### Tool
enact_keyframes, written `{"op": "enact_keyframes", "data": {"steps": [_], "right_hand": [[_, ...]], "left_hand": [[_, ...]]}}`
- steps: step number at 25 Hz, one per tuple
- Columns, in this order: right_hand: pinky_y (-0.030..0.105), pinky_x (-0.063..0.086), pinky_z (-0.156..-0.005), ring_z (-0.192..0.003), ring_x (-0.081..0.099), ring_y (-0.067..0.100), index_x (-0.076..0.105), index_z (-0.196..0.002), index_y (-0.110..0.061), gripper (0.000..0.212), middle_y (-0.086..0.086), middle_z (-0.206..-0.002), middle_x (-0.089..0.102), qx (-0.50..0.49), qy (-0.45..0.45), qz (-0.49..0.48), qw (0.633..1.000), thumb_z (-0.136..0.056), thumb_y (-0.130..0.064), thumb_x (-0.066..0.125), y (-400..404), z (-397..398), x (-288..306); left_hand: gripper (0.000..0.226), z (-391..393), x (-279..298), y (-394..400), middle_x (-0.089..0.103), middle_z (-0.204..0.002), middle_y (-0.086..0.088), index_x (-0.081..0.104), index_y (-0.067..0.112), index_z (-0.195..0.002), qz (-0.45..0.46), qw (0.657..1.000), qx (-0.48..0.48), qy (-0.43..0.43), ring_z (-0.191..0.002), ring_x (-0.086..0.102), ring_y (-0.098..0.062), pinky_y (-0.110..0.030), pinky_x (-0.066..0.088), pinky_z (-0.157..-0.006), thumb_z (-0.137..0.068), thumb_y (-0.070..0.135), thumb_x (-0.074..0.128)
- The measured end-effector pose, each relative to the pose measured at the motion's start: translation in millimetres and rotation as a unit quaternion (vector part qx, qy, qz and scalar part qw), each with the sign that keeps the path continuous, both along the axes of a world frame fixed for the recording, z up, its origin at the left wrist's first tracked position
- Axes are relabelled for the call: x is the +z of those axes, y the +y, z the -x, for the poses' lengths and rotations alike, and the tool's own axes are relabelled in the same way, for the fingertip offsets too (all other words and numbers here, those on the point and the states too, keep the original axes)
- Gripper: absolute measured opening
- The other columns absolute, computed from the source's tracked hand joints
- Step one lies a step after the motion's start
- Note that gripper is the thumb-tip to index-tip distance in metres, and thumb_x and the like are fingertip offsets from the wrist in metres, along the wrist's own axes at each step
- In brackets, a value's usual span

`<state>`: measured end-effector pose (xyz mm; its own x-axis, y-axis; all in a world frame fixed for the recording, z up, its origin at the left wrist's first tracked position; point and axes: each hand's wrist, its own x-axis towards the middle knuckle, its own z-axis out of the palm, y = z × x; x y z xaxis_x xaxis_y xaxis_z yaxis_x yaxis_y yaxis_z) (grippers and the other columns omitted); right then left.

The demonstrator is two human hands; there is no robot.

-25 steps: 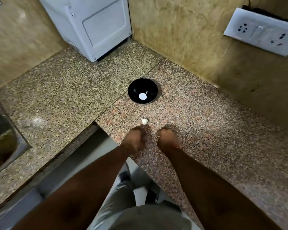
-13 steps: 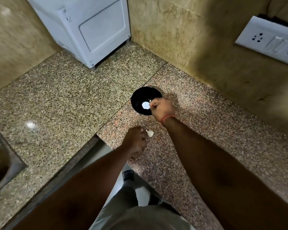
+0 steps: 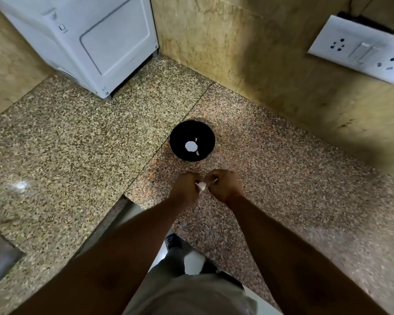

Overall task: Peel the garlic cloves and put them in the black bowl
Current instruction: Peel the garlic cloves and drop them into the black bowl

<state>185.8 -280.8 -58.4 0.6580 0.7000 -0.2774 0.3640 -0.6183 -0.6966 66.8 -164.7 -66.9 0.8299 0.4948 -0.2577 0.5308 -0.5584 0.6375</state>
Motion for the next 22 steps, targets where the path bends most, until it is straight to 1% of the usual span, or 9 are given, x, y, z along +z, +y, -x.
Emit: {"op": "enact_keyframes", "data": {"steps": [4,6,8,10,12,14,17,19,22], "right_hand": [[0.029,0.057,-0.08,-0.086,0.071,0.012,0.082,-0.095,-0.025,0.017,-0.006,-0.091,0.078,0.021,0.017,-0.005,1.0,-0.079,-0.025,0.084,-19,12,-9],[0.028,0.057,-0.081,-0.085,0.071,0.011,0.082,-0.095,-0.024,0.02,-0.008,-0.088,0.078,-0.001,0.068,-0.005,0.998,-0.076,-0.02,0.087,-25,13,-10],[0.032,0.06,-0.081,-0.084,0.073,0.013,0.082,-0.095,-0.024,0.021,-0.009,-0.086,0.077,-0.021,0.111,-0.015,0.994,-0.077,-0.016,0.088,-31,12,-13],[0.042,0.062,-0.082,-0.081,0.074,0.021,0.081,-0.101,-0.018,0.019,0.0,-0.087,0.078,-0.052,0.183,-0.035,0.981,-0.084,-0.012,0.083,-36,14,-16],[0.05,0.06,-0.084,-0.082,0.071,0.029,0.075,-0.113,-0.001,0.021,0.019,-0.094,0.076,-0.113,0.316,-0.055,0.941,-0.093,-0.003,0.071,-39,18,-13],[0.046,0.059,-0.078,-0.082,0.07,0.032,0.071,-0.112,0.006,0.018,0.029,-0.096,0.073,-0.129,0.387,-0.062,0.911,-0.096,0.002,0.064,-44,21,-8],[0.036,0.059,-0.064,-0.07,0.069,0.026,0.068,-0.109,-0.002,0.019,0.02,-0.082,0.073,-0.138,0.42,-0.074,0.894,-0.099,0.008,0.055,-50,24,-4],[0.033,0.059,-0.06,-0.066,0.069,0.025,0.064,-0.112,-0.001,0.021,0.017,-0.079,0.072,-0.164,0.42,-0.087,0.888,-0.1,0.01,0.05,-50,25,-6],[0.035,0.061,-0.066,-0.071,0.071,0.027,0.067,-0.11,0.003,0.017,0.022,-0.089,0.073,-0.189,0.423,-0.098,0.881,-0.098,0.008,0.056,-45,27,-8]], "left_hand": [[0.022,4,-9,-9,0.068,-0.071,-0.008,0.074,0.01,-0.072,0.055,0.998,0.02,0.014,-0.065,0.063,-0.025,-0.034,0.045,-0.062,-0.077,0.031,0.067],[0.018,7,-14,-14,0.065,-0.066,-0.015,0.072,0.008,-0.072,0.164,0.983,0.086,0.004,-0.055,0.061,-0.031,-0.035,0.048,-0.055,-0.083,0.021,0.068],[0.021,10,-14,-20,0.057,-0.063,-0.021,0.066,0.0,-0.074,0.315,0.924,0.217,-0.001,-0.043,0.055,-0.026,-0.031,0.045,-0.044,-0.095,0.003,0.062],[0.019,14,-11,-27,0.06,-0.062,-0.019,0.066,-0.009,-0.081,0.394,0.879,0.266,-0.025,-0.04,0.056,-0.02,-0.026,0.044,-0.04,-0.098,0.001,0.064],[0.017,19,-7,-34,0.067,-0.065,-0.019,0.069,-0.011,-0.088,0.392,0.878,0.269,-0.057,-0.045,0.062,-0.019,-0.027,0.052,-0.044,-0.095,0.005,0.069],[0.006,22,-7,-38,0.072,-0.074,-0.018,0.07,-0.006,-0.092,0.394,0.872,0.279,-0.081,-0.054,0.069,-0.022,-0.031,0.06,-0.052,-0.091,0.0,0.072],[0.018,25,-9,-41,0.075,-0.082,-0.012,0.068,-0.004,-0.104,0.418,0.859,0.273,-0.115,-0.062,0.072,-0.022,-0.032,0.062,-0.055,-0.087,-0.01,0.071],[0.02,25,-10,-44,0.076,-0.082,-0.014,0.071,-0.006,-0.105,0.405,0.868,0.262,-0.115,-0.062,0.072,-0.023,-0.031,0.062,-0.058,-0.085,-0.005,0.076],[0.015,26,-11,-46,0.075,-0.079,-0.021,0.076,0.0,-0.092,0.383,0.871,0.276,-0.135,-0.057,0.069,-0.026,-0.031,0.061,-0.056,-0.078,0.003,0.083]]}}
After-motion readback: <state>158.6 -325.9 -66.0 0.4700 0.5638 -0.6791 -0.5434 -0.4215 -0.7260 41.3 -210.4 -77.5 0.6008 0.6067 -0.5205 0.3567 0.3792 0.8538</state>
